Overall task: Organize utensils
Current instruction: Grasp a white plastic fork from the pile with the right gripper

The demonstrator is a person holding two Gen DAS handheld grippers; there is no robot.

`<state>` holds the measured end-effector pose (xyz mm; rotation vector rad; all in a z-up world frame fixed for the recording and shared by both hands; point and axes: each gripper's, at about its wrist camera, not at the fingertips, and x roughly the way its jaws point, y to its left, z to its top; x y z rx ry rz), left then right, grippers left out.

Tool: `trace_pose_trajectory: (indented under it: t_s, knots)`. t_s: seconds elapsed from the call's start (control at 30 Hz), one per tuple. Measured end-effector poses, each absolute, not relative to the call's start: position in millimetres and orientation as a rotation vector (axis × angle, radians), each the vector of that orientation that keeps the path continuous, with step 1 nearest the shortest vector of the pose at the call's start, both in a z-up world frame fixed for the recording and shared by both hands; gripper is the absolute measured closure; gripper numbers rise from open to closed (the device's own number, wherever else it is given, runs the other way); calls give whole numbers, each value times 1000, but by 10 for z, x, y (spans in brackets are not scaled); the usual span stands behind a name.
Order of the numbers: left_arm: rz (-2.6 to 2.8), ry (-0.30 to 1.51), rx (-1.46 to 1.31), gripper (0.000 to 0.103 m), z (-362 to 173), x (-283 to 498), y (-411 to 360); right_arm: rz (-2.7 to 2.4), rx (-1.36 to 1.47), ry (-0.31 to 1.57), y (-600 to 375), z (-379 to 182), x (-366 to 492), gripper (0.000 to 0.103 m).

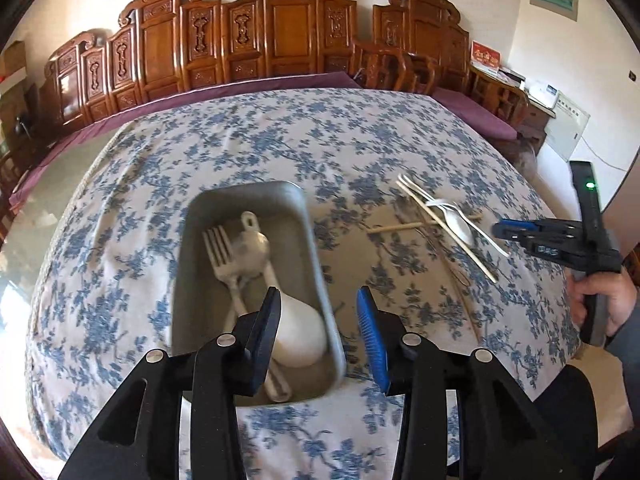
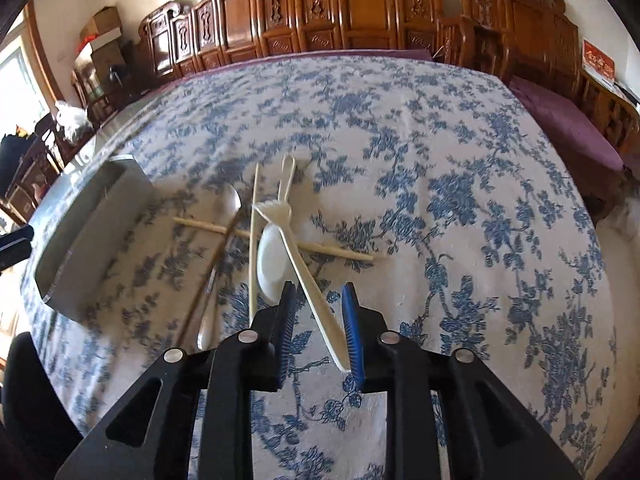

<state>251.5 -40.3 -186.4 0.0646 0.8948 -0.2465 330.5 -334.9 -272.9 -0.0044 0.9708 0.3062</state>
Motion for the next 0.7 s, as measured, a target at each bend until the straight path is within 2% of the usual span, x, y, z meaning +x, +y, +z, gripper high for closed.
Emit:
trace_pose_trajectory:
  t_s: [0.3,0.43,0.7]
  knots:
    - [-270,932,122,66,-1995,2507,-688,341,-105,1015,-3214,-2937,3458,77]
    - [-285,936,126,66,-2028,2492,-782,352,-79,1018,-3240,-2935,3369,97]
    - [-323,949,149,66,-2102,2497,-1039,406,18,970,-3313,-2703,3017,98]
